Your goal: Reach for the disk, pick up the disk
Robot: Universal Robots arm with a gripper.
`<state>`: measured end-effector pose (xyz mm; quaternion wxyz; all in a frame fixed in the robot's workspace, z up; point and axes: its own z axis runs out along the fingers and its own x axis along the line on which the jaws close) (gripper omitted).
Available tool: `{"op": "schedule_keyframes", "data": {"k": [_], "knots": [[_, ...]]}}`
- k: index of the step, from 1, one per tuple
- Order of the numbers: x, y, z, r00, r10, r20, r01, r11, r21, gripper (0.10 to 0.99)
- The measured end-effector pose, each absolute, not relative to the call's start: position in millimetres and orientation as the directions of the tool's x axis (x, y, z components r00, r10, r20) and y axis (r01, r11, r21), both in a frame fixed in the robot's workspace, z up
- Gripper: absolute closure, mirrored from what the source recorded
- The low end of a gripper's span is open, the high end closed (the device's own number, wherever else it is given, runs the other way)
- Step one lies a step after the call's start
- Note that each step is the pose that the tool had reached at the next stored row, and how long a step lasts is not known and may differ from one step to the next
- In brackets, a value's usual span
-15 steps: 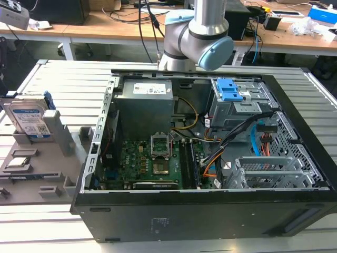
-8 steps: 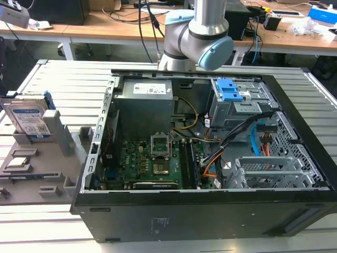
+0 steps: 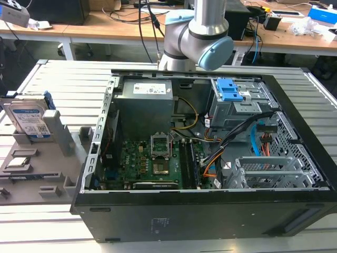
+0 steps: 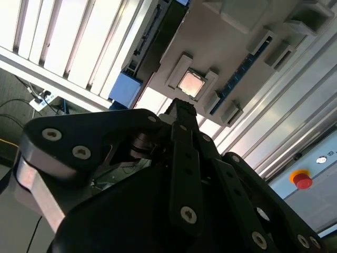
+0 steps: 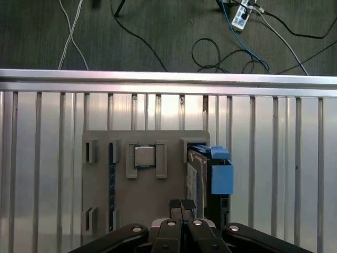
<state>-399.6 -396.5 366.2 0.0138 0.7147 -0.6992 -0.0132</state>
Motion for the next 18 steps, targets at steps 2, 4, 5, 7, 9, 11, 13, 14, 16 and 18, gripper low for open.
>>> {"op": "schedule_keyframes", "data": {"k": [2, 4, 5, 7, 9, 11, 13, 14, 16, 18], "knots": [[-399.6, -396.5, 366.1, 0.011, -1.0, 0.001, -0.999, -0.011, 0.038, 0.98], [-399.6, -396.4, 366.1, -0.006, -1.0, 0.001, -0.999, 0.006, 0.038, 0.98], [-399.6, -396.4, 366.1, -0.01, -1.0, 0.001, -0.999, 0.01, 0.038, 0.98], [-399.6, -396.5, 366.0, -0.01, -1.0, 0.001, -0.999, 0.01, 0.038, 0.98], [-399.6, -396.4, 365.9, -0.01, -1.0, 0.001, -0.999, 0.01, 0.038, 0.98], [-399.6, -396.4, 365.9, -0.01, -1.0, 0.001, -0.999, 0.01, 0.038, 0.98], [-399.6, -396.4, 366.0, -0.01, -1.0, 0.001, -0.999, 0.01, 0.038, 0.98], [-399.6, -396.4, 366.0, -0.01, -1.0, 0.001, -0.999, 0.01, 0.038, 0.98], [-399.6, -396.4, 366.0, -0.009, -1.0, 0.001, -0.999, 0.01, 0.038, 0.914], [-399.6, -396.3, 366.0, -0.01, -1.0, 0.001, -0.999, 0.01, 0.038, 0.788]]}}
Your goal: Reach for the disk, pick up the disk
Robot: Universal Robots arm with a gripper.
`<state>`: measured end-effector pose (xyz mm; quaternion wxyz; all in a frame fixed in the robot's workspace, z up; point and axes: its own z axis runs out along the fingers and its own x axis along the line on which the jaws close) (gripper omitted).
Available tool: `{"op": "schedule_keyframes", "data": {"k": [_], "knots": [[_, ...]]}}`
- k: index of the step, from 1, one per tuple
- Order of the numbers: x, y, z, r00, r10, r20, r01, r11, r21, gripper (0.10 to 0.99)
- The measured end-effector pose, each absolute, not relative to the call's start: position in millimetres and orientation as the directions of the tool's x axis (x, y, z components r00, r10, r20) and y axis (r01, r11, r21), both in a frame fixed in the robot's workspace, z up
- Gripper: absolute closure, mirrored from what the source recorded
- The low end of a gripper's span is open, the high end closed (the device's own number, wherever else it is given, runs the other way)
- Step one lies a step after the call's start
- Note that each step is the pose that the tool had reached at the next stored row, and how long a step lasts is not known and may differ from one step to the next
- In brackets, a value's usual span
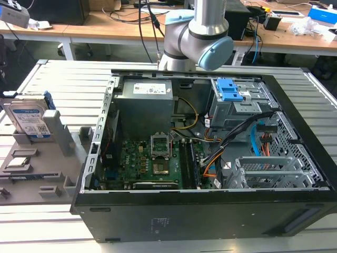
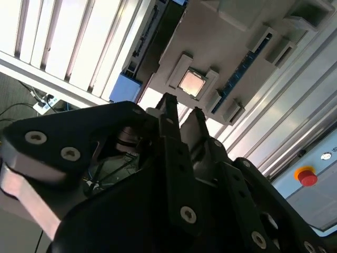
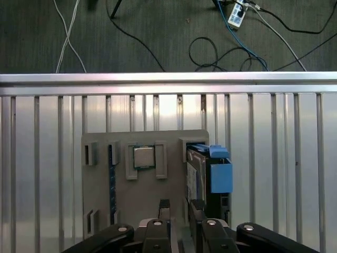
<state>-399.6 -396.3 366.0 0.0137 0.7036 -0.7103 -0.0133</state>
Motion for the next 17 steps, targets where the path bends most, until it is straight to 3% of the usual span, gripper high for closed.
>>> {"op": "schedule_keyframes", "data": {"k": [2, 3, 4, 5, 6, 17], "knots": [[-400, -396, 366, -0.01, -1.0, 0.001, -0.999, 0.01, 0.038, 0.671], [-400, -396, 366, -0.01, -1.0, 0.001, -0.999, 0.01, 0.038, 0.671], [-400, -396, 366, -0.01, -1.0, 0.001, -0.999, 0.01, 0.038, 0.549], [-400, -396, 366, -0.01, -1.0, 0.001, -0.999, 0.01, 0.038, 0.549], [-400, -396, 366, -0.01, -1.0, 0.001, -0.999, 0.01, 0.038, 0.486], [-400, -368, 366, -0.01, -1.0, 0.002, -0.999, 0.01, 0.038, 0.486]]}}
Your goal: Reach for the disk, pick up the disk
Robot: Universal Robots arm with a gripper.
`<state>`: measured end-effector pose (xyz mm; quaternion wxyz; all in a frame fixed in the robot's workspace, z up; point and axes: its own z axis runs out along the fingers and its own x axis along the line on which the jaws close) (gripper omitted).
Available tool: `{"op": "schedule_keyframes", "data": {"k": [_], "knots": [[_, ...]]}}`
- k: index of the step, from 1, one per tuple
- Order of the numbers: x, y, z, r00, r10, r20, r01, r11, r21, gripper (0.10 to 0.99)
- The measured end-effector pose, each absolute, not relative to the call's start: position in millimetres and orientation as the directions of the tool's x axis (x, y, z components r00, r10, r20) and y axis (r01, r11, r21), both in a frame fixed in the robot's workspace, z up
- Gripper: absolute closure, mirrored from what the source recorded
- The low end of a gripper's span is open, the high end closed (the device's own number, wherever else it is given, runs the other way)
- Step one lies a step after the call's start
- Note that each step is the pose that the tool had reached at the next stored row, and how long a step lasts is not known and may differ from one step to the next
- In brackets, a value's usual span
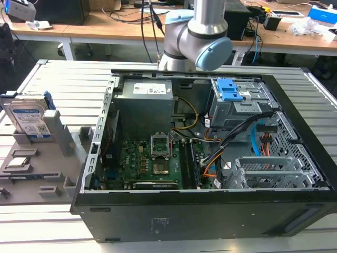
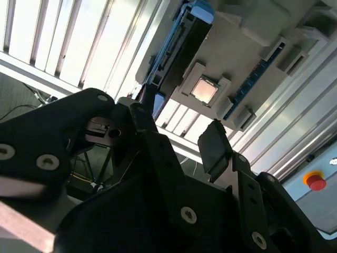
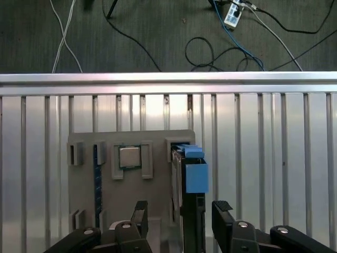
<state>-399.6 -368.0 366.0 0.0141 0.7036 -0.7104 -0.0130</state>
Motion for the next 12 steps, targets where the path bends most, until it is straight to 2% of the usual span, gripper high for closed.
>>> {"op": "schedule_keyframes", "data": {"k": [2, 12], "knots": [[-399.6, -360.9, 366.0, -0.01, -1.0, 0.002, -0.999, 0.01, 0.038, 0.486], [-399.6, -360.3, 359.2, -0.01, -1.0, 0.002, -0.999, 0.01, 0.038, 0.486]]}}
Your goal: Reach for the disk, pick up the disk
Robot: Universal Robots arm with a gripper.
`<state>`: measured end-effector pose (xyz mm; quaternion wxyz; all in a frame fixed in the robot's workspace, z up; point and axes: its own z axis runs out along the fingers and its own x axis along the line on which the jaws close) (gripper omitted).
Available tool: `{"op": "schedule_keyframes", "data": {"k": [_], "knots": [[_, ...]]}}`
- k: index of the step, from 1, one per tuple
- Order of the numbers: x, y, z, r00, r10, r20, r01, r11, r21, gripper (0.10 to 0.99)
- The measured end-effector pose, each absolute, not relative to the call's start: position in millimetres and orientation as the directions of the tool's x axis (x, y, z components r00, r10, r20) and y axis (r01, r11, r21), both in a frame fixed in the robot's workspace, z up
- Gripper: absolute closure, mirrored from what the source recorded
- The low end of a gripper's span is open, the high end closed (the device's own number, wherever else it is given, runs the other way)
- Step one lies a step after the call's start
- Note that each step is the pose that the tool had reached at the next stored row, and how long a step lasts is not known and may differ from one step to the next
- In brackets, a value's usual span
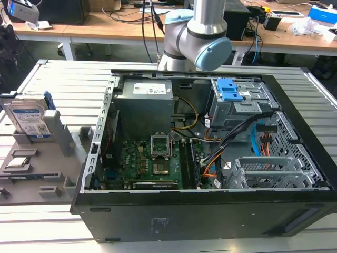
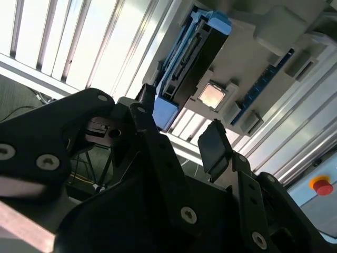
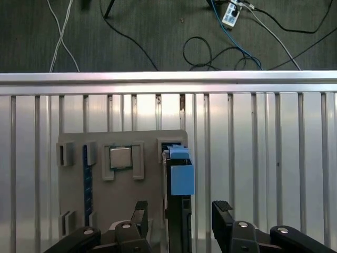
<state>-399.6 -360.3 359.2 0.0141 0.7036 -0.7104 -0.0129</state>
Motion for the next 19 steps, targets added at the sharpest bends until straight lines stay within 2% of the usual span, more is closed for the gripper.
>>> {"op": "schedule_keyframes", "data": {"k": [19], "knots": [[-401, -360, 341, -0.006, -1.0, 0.002, -0.999, 0.006, 0.038, 0.486]]}}
